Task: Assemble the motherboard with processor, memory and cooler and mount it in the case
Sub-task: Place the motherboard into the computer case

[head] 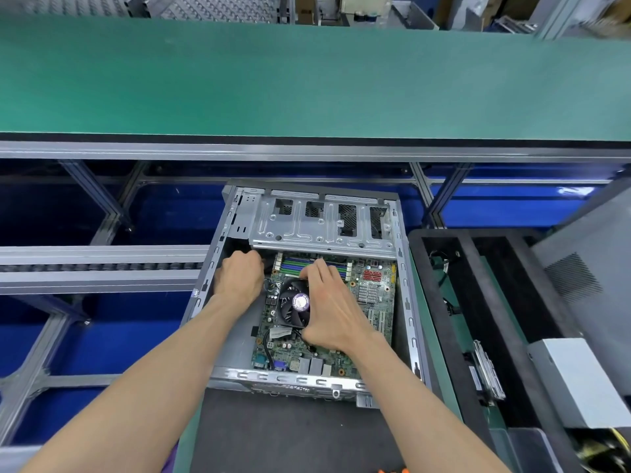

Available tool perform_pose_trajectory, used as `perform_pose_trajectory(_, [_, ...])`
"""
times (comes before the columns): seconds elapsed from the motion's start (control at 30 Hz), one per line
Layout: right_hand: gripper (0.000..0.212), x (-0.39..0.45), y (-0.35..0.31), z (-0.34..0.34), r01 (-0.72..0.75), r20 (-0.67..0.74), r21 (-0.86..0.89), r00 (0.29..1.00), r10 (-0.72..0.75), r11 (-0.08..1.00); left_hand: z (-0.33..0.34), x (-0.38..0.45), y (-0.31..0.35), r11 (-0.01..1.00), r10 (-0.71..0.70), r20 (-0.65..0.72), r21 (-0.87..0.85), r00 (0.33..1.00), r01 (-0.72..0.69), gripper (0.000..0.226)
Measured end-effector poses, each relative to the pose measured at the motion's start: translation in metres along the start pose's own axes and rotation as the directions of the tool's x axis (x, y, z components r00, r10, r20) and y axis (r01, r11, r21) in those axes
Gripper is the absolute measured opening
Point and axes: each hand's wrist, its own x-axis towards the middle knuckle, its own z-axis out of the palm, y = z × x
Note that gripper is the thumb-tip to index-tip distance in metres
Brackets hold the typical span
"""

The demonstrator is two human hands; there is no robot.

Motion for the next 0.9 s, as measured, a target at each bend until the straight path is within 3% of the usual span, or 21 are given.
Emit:
perform_pose_trajectory(0.13, [0.069,-0.001,0.0,-0.001,0.024,-0.003,-0.016,1.0,-0.024,1.0,-0.001,-0.004,0.007,0.968,-0.122,0.002,-0.22,0.992,0.12,0.029])
perform_pose_trajectory(0.23, [0.068,-0.002,0.001,-0.001,0.041,0.0,-0.043,0.999,-0.041,0.998,-0.006,0.0,0.01,0.931,-0.156,-0.065,-0.342,0.986,0.125,0.038])
perform_pose_trajectory(0.4, [0.067,-0.003,0.0,-0.003,0.045,0.007,-0.062,0.999,-0.045,0.997,-0.008,-0.001,0.008,0.777,-0.244,-0.033,-0.605,0.969,0.175,0.038])
perform_pose_trajectory(0.47, [0.067,-0.004,0.0,-0.003,0.042,0.007,-0.063,0.999,-0.041,0.997,-0.007,-0.001,0.009,0.657,-0.295,0.044,-0.715,0.954,0.237,0.037])
perform_pose_trajectory(0.57, [0.066,-0.006,0.0,-0.004,0.038,0.01,-0.058,0.999,-0.038,0.998,-0.006,-0.001,0.011,0.371,-0.312,0.226,-0.865,0.923,0.338,0.035])
perform_pose_trajectory(0.63, [0.066,-0.007,0.0,-0.003,0.037,0.017,-0.055,0.999,-0.036,0.998,-0.004,-0.002,0.011,0.192,-0.27,0.338,-0.898,0.901,0.395,0.028])
perform_pose_trajectory(0.7, [0.066,-0.008,0.0,-0.003,0.037,0.017,-0.058,0.999,-0.036,0.998,-0.002,-0.004,0.012,0.082,-0.251,0.401,-0.898,0.881,0.432,0.024])
perform_pose_trajectory(0.8, [0.066,-0.008,0.0,-0.003,0.034,0.015,-0.063,0.999,-0.033,0.997,0.003,-0.004,0.019,-0.005,-0.24,0.429,-0.898,0.871,0.441,0.019])
perform_pose_trajectory(0.9, [0.067,-0.009,-0.001,-0.002,0.034,0.014,-0.067,0.999,-0.033,0.997,0.001,-0.001,0.028,0.051,-0.186,0.46,-0.878,0.868,0.476,0.029])
